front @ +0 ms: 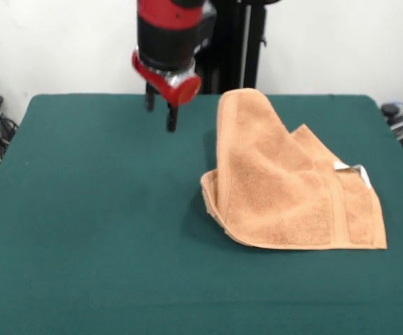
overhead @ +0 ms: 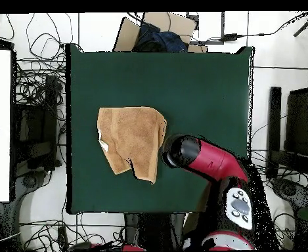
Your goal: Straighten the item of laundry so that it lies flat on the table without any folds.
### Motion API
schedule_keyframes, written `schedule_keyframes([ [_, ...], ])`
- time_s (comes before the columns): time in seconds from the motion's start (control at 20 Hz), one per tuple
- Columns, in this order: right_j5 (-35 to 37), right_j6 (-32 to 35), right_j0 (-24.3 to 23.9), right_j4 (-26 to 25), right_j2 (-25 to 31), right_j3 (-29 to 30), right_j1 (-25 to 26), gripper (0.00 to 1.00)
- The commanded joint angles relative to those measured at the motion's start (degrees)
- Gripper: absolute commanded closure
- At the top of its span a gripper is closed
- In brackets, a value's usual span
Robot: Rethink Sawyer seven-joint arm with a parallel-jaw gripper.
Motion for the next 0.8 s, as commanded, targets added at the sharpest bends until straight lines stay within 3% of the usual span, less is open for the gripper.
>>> schedule_keyframes([
  [0.05, -10.1, 1.6, 4.1, -6.4, 7.0, 4.0, 7.9, 0.0],
  [0.45, -11.8, -0.6, -0.1, -8.0, 11.4, 6.7, 7.0, 0.0],
  [0.8, -4.6, -5.6, -2.7, -9.8, 16.7, 6.2, 4.9, 0.0],
])
